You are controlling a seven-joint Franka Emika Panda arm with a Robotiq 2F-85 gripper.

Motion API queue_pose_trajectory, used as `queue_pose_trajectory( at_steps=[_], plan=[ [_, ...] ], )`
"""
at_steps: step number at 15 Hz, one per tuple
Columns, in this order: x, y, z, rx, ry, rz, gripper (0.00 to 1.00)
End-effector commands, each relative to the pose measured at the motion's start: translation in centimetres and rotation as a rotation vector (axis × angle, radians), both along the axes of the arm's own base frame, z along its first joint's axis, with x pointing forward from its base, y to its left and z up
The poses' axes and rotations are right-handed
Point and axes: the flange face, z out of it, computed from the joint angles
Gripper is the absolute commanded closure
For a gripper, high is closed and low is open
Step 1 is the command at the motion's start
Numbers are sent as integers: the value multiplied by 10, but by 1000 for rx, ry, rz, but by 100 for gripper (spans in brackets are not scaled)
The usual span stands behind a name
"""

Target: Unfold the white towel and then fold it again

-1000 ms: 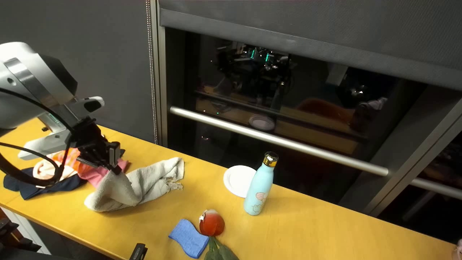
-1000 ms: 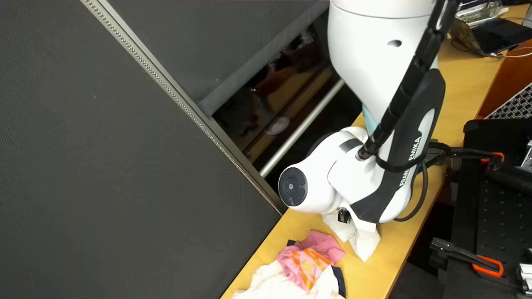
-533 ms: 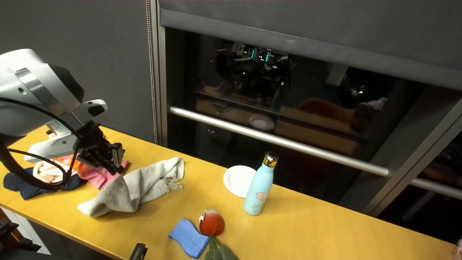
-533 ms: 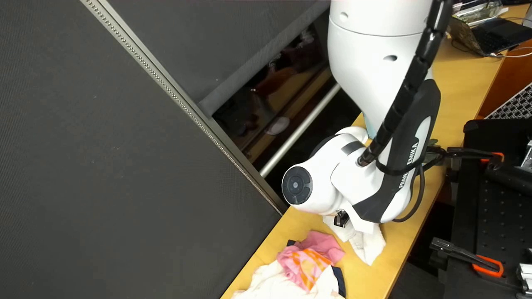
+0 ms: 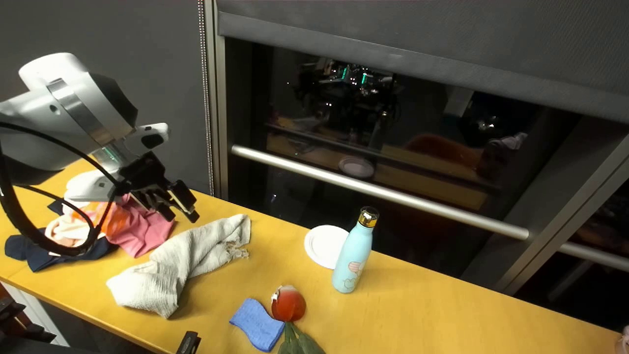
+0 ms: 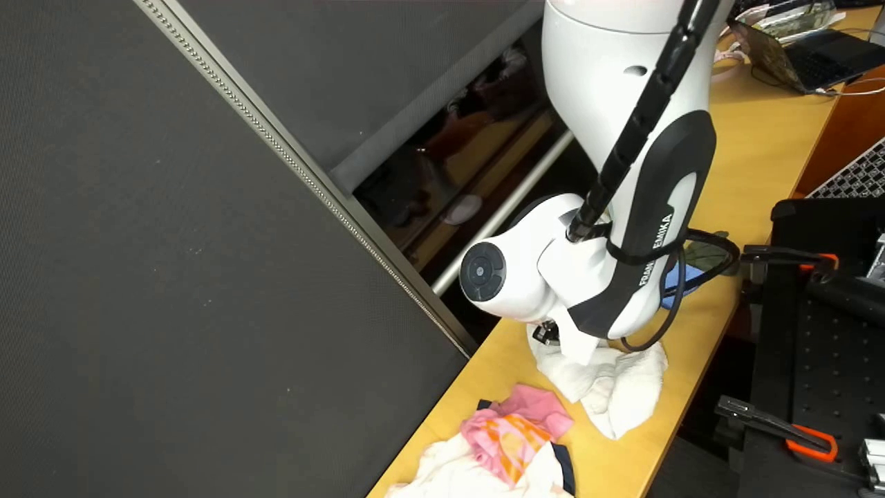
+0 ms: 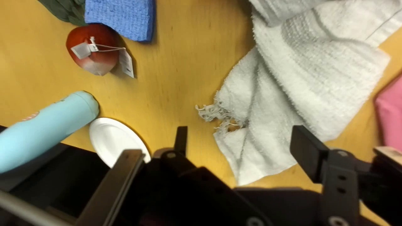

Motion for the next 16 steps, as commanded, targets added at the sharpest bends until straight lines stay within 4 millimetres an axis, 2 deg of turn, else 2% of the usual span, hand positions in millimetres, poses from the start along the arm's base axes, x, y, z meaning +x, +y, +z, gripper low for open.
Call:
queue_pose_trajectory(
  at_steps=[1, 5, 8, 13, 16],
  plan=[
    [17, -23, -38, -4, -98, -174, 0],
    [12, -37, -85, 5, -139, -304, 0],
    [20, -35, -113, 54, -224, -382, 0],
    [34, -37, -131, 57, -308, -454, 0],
    [33, -36, -135, 37, -328, -473, 0]
  ],
)
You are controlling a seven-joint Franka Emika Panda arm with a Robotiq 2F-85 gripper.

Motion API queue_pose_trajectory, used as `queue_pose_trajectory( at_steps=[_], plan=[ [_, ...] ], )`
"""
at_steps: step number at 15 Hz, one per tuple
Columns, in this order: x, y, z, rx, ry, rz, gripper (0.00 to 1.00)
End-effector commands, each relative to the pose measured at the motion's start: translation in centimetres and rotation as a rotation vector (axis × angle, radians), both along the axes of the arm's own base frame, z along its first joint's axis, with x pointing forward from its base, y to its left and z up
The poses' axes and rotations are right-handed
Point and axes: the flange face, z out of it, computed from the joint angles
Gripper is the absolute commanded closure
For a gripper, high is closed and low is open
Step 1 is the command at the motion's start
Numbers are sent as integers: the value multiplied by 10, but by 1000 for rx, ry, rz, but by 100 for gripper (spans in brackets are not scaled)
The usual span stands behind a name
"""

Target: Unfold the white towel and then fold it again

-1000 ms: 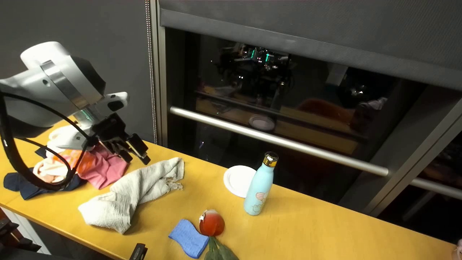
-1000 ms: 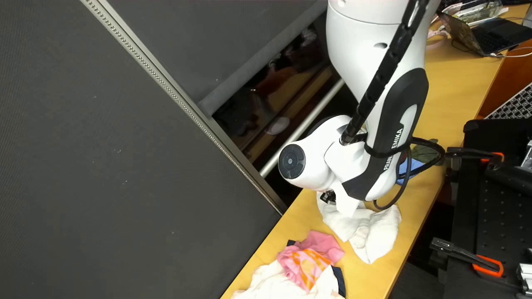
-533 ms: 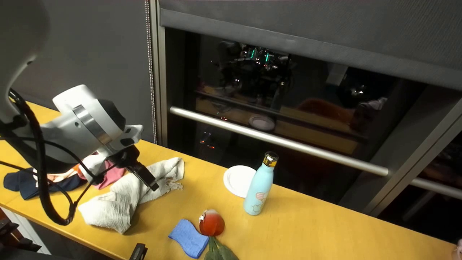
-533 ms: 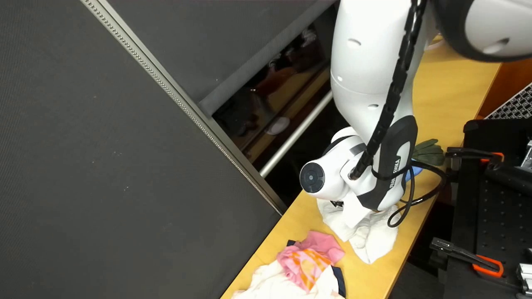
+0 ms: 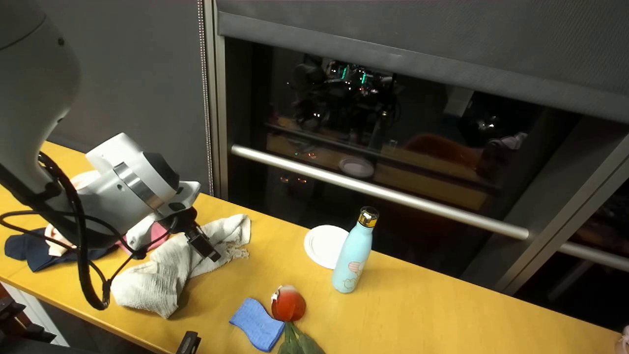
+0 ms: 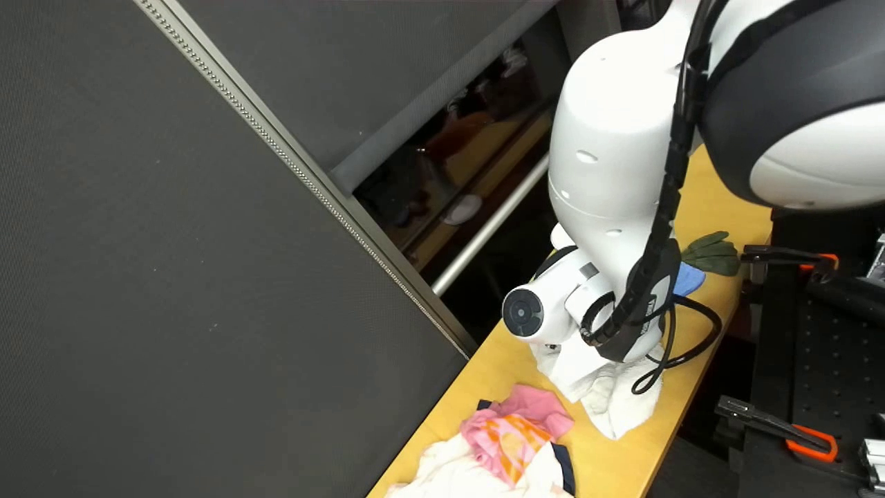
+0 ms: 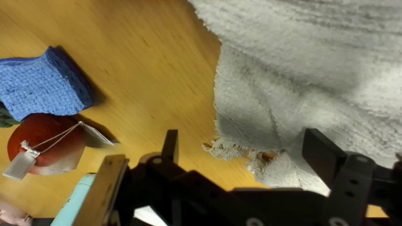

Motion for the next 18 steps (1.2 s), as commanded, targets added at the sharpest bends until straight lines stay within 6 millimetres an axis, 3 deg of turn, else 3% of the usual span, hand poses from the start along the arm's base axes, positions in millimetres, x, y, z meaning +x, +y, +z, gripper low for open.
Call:
queue_pose_trajectory(
  at_steps=[1, 12, 13, 14, 18],
  plan=[
    [4, -1, -7, -20, -42, -28, 0],
    [10, -5, -34, -49, -127, -77, 0],
    [12, -4, -36, -50, -141, -78, 8],
    [13, -3, -37, -51, -151, -82, 26],
    [19, -1, -38, -61, -177, -92, 58]
  ],
)
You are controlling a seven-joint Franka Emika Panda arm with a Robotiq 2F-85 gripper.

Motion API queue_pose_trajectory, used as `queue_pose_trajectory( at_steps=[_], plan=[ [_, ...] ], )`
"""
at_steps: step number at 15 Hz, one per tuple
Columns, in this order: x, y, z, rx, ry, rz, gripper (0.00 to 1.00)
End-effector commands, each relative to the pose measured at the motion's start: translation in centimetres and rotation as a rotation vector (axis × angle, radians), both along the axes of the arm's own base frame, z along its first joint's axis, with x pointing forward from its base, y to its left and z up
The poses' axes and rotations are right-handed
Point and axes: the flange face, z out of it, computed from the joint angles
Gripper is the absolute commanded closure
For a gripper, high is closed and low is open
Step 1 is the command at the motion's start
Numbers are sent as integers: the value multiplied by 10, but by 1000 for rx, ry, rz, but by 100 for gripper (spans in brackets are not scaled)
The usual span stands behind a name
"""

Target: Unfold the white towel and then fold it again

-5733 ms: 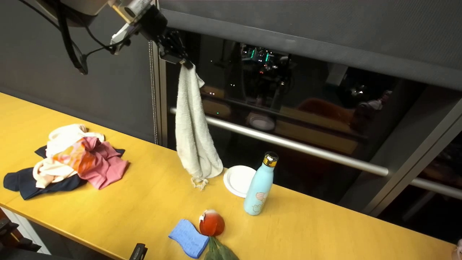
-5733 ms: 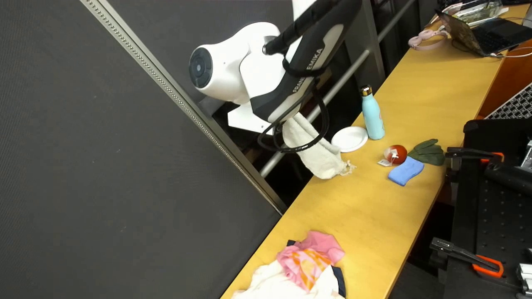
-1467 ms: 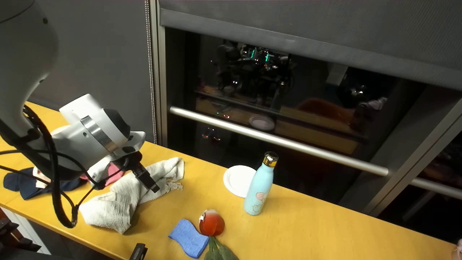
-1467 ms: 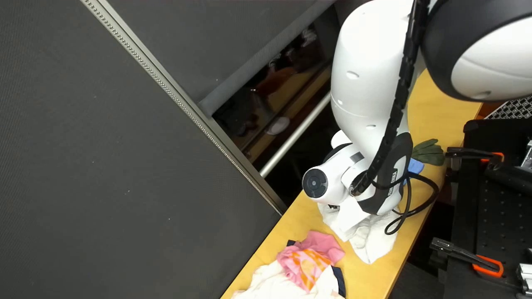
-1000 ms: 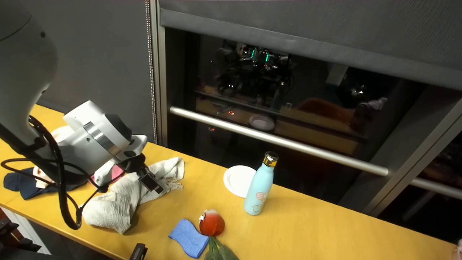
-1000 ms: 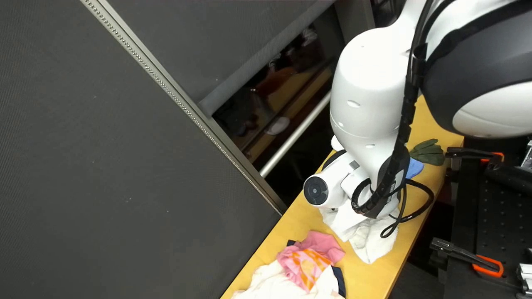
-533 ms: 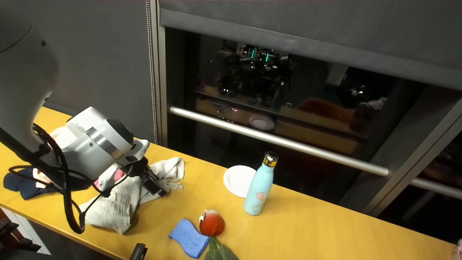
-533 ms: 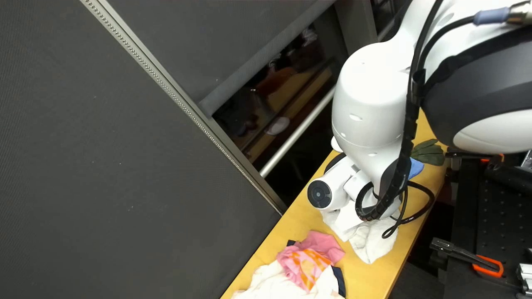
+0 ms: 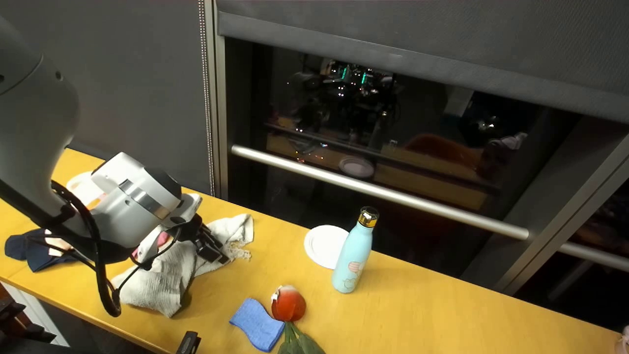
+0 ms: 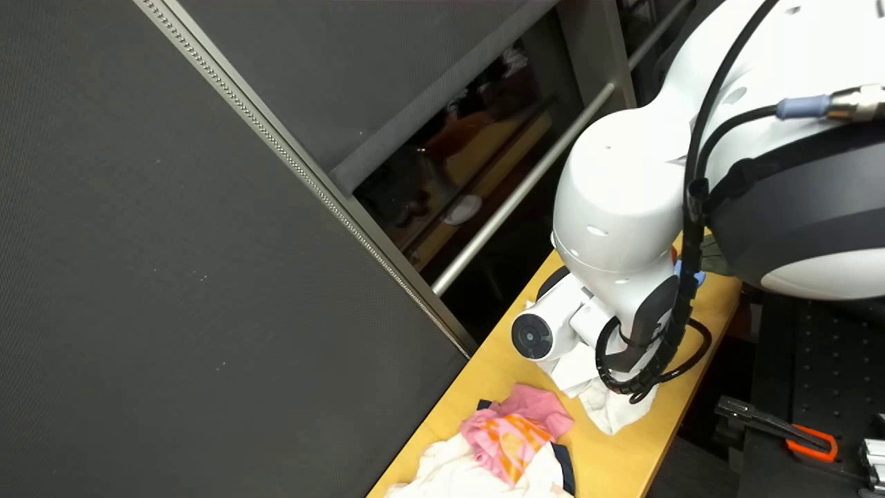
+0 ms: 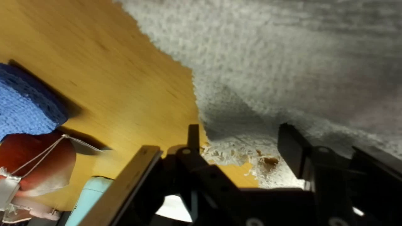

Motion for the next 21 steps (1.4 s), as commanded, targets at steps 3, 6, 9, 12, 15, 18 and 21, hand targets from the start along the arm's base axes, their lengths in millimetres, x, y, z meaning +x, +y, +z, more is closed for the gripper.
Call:
queue_pose_trajectory(
  at_steps=[3, 6, 9, 12, 15, 18, 21],
  plan=[
    [10, 1, 3, -5, -66, -10, 80],
    [13, -2, 14, -4, -77, -28, 100],
    [14, -7, 32, -9, -53, -49, 100],
    [11, -10, 43, -16, -46, -70, 99],
    [5, -11, 57, -14, -46, -82, 99],
    [-6, -18, 74, -30, -23, -102, 99],
    [-17, -27, 94, -64, -9, -133, 99]
  ],
)
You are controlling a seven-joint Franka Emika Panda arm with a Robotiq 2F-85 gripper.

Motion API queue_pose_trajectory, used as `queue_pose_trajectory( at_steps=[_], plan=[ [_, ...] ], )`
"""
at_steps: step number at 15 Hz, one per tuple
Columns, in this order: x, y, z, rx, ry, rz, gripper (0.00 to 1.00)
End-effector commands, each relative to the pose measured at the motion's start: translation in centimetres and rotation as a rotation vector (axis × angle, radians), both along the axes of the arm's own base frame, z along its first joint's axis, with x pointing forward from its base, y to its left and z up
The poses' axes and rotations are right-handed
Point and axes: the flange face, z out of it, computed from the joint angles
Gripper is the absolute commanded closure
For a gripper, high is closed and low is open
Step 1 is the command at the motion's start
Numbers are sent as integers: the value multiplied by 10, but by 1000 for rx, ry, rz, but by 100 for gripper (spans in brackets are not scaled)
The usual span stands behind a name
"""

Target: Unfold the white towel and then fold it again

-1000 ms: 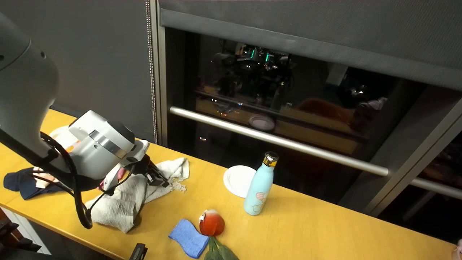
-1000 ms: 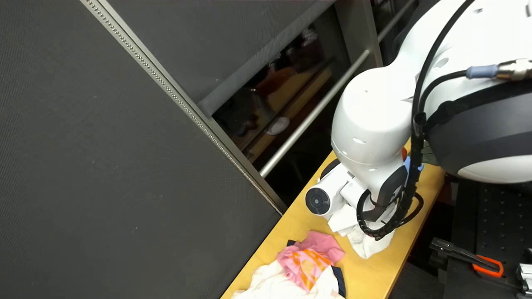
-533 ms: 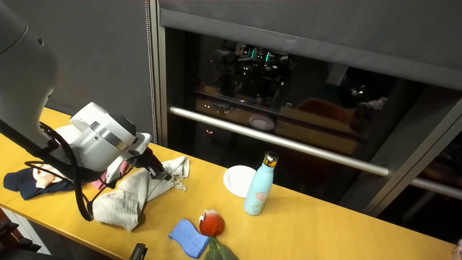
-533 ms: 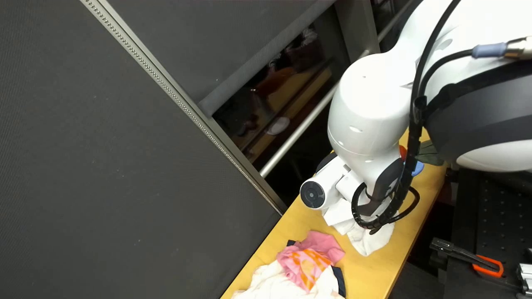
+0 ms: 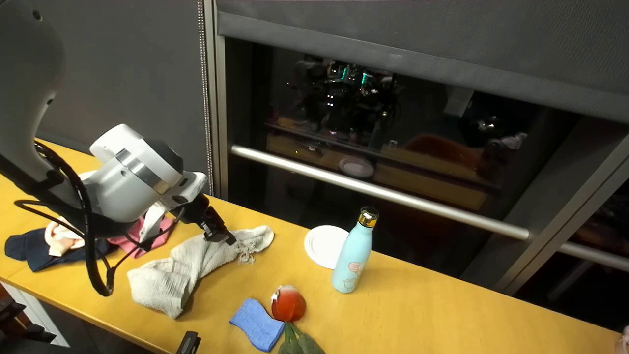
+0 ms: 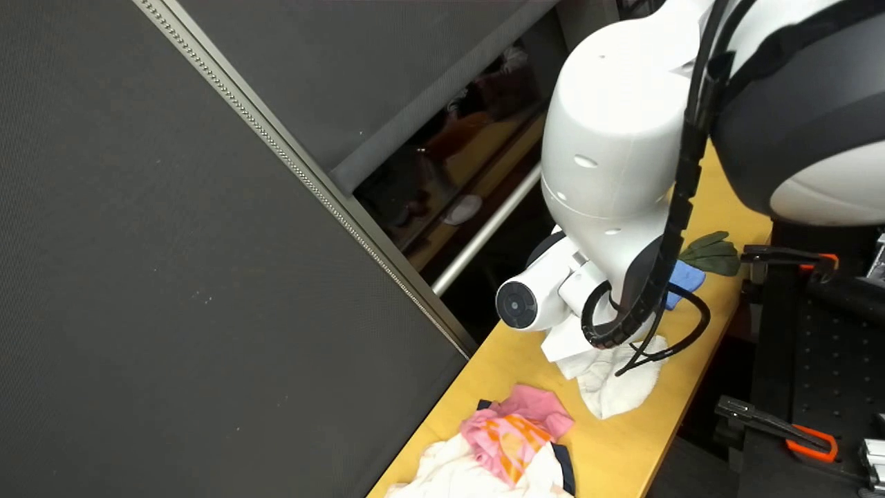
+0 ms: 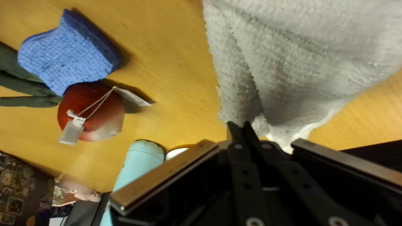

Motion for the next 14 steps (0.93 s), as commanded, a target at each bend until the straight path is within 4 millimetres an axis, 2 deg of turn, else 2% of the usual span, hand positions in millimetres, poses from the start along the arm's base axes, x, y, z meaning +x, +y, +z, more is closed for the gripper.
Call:
queue_pose_trajectory(
  at_steps=[1, 5, 8, 14],
  plan=[
    [-19, -6, 37, -33, 22, -36, 99],
    [-34, -7, 69, -60, 32, -39, 99],
    [-38, -9, 97, -62, 12, -41, 99],
    [-27, -15, 160, -13, -76, -90, 99]
  ],
)
